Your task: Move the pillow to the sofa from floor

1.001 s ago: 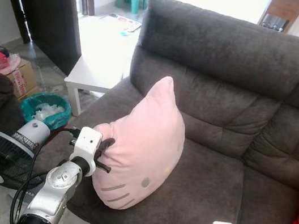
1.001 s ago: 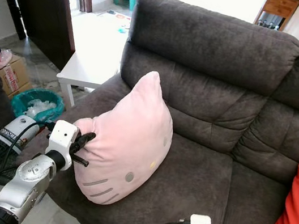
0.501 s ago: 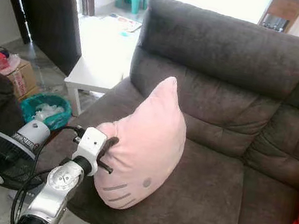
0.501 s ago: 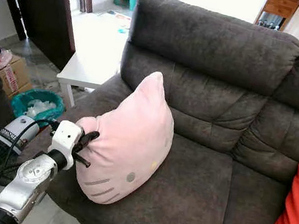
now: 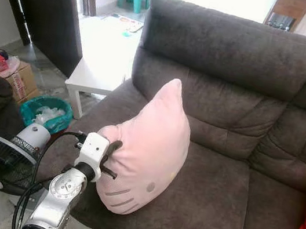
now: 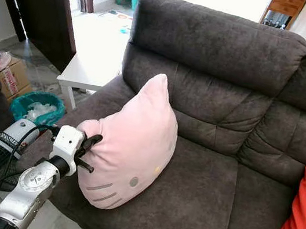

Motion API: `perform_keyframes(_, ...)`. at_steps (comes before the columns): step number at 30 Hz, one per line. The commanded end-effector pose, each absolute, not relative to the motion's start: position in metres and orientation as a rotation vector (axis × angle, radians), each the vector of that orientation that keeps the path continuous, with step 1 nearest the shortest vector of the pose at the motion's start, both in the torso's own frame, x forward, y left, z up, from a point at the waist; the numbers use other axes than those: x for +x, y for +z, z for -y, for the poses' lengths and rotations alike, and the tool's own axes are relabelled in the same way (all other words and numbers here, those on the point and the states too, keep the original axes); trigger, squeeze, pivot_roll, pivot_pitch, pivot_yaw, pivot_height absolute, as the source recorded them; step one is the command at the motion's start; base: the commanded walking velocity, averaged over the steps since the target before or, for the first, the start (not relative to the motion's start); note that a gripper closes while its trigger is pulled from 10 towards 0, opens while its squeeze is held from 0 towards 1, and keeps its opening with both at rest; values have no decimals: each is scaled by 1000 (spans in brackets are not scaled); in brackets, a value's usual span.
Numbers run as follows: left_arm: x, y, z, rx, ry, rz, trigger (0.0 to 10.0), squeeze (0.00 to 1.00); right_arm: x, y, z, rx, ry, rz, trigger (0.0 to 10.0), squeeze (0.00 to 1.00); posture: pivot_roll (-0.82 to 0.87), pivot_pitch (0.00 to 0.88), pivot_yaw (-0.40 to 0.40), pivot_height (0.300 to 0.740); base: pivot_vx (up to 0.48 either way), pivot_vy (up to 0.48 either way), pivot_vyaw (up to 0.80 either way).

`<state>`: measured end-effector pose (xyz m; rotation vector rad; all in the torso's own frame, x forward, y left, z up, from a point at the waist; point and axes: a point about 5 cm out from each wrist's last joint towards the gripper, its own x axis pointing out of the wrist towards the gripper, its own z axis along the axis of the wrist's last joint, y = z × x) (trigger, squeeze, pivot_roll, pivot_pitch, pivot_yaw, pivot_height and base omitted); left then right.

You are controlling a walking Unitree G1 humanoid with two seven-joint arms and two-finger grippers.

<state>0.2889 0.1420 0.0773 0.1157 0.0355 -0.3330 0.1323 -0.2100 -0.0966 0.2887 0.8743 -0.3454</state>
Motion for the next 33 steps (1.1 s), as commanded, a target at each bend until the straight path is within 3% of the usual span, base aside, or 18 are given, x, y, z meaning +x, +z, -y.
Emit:
perform_keyframes(1, 291, 87, -141, 114, -341, 10, 10000, 1000, 131, -97, 211, 290, -353, -880, 10000, 0, 50, 25, -18, 740, 0, 0, 0)
perform_keyframes(14, 286, 92, -130, 212, -413, 49, 10000, 1000, 130, -98, 209, 258, -311, -894, 10000, 0, 55, 20, -22, 740, 0, 0, 0)
perform_keyframes(24, 272, 102, -140, 286, -373, 102, 10000, 988, 131, -97, 211, 255, -315, -885, 10000, 0, 56, 18, -17, 740, 0, 0, 0)
perform_keyframes(25, 270, 102, -141, 297, -371, 101, 10000, 812, 131, -97, 211, 255, -316, -885, 10000, 0, 56, 18, -17, 740, 0, 0, 0)
perform_keyframes(26, 267, 97, -144, 339, -358, 86, 10000, 0, 131, -97, 211, 258, -322, -883, 10000, 0, 61, 14, -13, 740, 0, 0, 0)
perform_keyframes(33, 269, 91, -166, 350, -164, 68, 10000, 0, 133, -96, 210, 278, -321, -863, 10000, 0, 49, 0, -5, 740, 0, 0, 0)
